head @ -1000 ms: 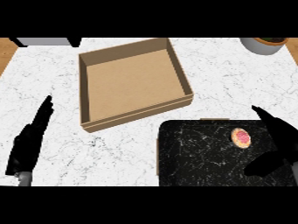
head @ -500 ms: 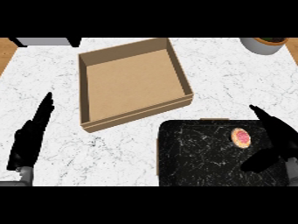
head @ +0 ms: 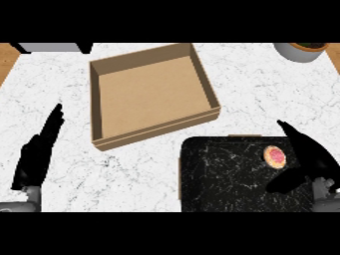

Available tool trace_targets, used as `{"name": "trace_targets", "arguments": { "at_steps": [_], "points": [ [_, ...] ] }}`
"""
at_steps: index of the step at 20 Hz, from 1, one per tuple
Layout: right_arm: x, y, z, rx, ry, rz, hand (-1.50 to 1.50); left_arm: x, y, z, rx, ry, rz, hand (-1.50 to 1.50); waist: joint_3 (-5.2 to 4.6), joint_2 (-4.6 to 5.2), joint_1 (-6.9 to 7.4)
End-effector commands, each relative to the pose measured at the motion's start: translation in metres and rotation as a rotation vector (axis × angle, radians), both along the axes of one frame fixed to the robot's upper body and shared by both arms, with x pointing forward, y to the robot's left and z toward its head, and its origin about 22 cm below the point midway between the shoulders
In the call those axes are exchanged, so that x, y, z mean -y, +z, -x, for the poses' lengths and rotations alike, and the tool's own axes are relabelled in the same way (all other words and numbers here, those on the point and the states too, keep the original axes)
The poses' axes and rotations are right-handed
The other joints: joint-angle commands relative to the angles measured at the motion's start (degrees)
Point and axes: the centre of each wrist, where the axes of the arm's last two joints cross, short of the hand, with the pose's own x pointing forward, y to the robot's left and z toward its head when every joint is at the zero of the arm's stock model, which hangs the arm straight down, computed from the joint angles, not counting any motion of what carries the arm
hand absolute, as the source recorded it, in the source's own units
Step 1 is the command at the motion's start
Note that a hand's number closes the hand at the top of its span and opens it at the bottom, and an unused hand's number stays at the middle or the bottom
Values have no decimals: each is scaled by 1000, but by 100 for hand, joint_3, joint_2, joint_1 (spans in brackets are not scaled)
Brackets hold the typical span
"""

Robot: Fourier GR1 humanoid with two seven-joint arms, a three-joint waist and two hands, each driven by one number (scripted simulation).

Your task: Pick the cupcake from the tray and place it in the cardboard box

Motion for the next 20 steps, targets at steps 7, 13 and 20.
{"name": "trace_targets", "arguments": {
  "at_steps": [7, 13, 20],
  "points": [
    [16, -26, 10, -29, 8, -7, -150, -4, 14, -9, 0, 5, -10, 0, 1, 0, -18],
    [3, -18, -12, -73, 39, -7, -150, -1, 15, 3, 3, 1, -10, 0, 0, -1, 3],
    [-14, -27, -21, 118, 23, 148, 150, -4, 7, 3, 9, -2, -10, 0, 0, 7, 19]
  ]
}}
